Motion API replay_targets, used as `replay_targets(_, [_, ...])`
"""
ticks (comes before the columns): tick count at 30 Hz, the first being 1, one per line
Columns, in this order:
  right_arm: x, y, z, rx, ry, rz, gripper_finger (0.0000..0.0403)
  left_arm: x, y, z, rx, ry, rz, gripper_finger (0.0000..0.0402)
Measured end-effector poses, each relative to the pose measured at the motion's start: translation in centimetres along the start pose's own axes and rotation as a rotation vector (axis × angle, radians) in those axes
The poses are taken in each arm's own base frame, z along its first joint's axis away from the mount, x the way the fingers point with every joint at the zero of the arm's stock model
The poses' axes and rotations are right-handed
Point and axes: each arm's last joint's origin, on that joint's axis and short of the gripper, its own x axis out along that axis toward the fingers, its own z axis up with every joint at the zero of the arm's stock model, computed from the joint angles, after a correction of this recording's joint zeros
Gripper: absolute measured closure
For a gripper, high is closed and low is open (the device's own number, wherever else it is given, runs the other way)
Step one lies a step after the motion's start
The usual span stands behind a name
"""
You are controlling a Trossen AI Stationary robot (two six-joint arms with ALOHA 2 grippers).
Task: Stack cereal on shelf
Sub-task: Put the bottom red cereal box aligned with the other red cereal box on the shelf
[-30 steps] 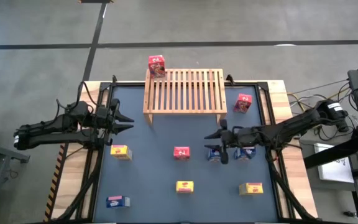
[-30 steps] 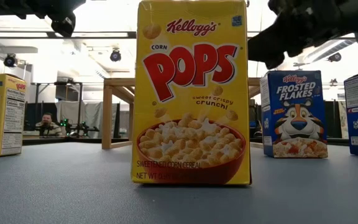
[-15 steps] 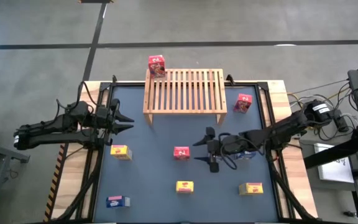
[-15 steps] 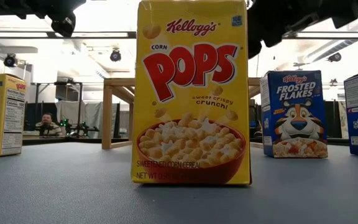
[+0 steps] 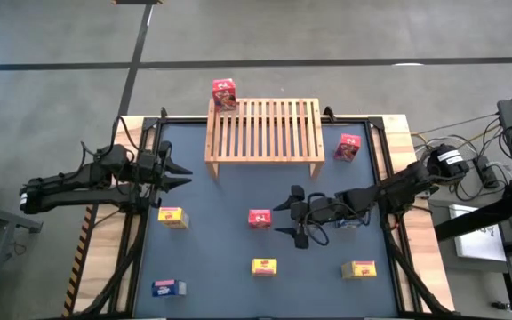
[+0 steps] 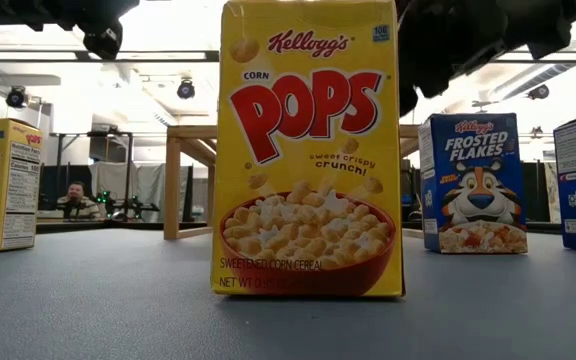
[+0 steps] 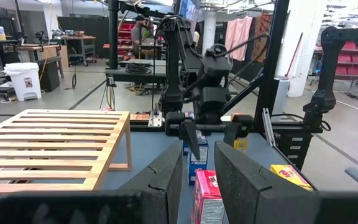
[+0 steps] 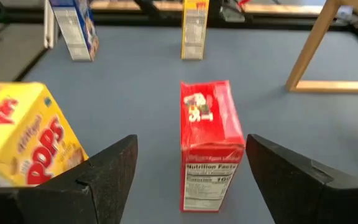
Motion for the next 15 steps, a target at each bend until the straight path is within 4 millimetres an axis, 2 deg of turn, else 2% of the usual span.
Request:
replay_targets(9, [2.1, 0.2, -0.3, -0.007, 0.024, -0.037, 0.0101, 0.2, 0.1, -0.1, -0.003, 0.011, 0.0, 0.0325])
replay_targets(15, [2.5, 0.0, -0.3, -0.016, 0.029, -0.09, 0.0089, 0.3, 0.1, -0.2, -0.005, 0.018, 0.001, 0.0325])
